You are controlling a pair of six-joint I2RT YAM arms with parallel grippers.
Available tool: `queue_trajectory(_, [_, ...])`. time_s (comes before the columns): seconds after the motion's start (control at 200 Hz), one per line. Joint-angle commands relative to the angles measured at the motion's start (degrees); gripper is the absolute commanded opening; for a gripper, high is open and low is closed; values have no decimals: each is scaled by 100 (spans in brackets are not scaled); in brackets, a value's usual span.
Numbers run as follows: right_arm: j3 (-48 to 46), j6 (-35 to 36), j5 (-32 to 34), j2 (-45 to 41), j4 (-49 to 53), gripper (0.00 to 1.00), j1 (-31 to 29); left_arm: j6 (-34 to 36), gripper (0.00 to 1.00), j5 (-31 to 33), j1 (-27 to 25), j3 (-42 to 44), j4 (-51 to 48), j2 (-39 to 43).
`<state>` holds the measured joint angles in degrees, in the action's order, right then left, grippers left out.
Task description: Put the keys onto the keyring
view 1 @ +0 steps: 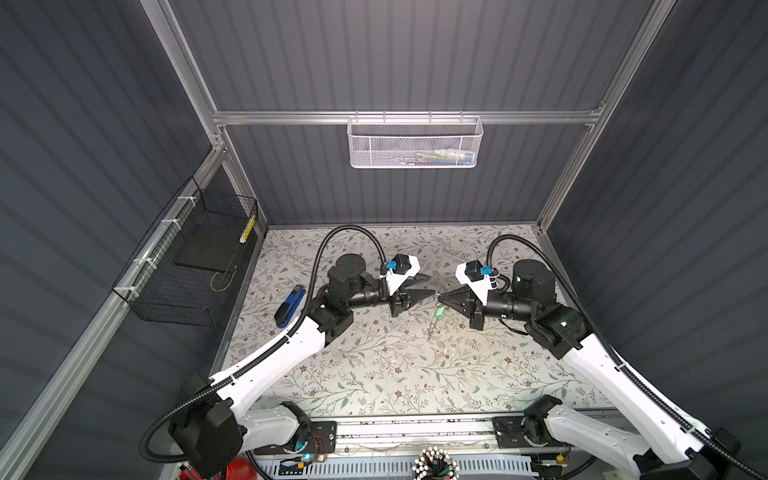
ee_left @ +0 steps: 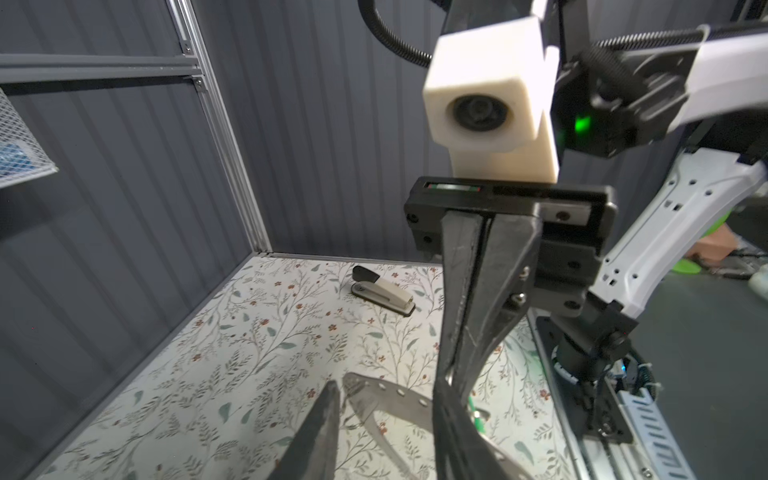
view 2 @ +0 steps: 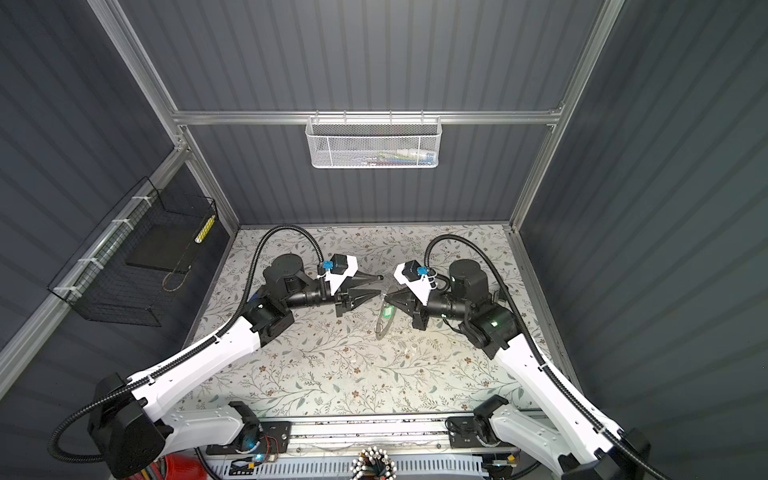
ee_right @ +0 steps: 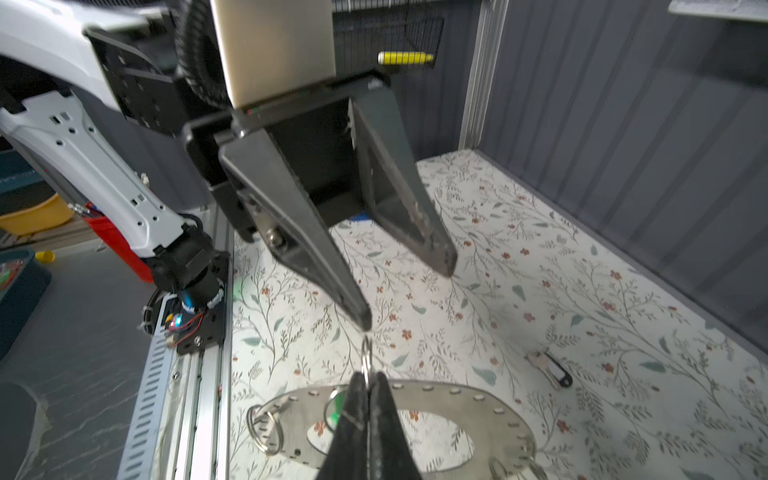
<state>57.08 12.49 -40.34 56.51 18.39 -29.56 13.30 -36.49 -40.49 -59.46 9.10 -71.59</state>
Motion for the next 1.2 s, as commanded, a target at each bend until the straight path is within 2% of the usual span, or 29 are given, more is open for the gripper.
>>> queue_trajectory(0.0, [613,427,153,119,1379,0,-4,1332,38,364,18,-440,-1554,102])
queue_trajectory(0.12, [1018,540,344,325,2139,0,-12,1826,38,449,-52,-550,-1894,67])
queue_trajectory(0.44, [1659,456,513,940,3227,0,-45,2272,36,879,-491,-820,-2299,-127])
queue_trajectory(0.61, [1795,414,588,1103,3345,0,-110,2228,36,960,-700,-870,-2286,-234])
queue_trajectory(1.191, [1893,356,684,1212,3292,0,-353,2062,29,1053,-848,-973,-2325,-504])
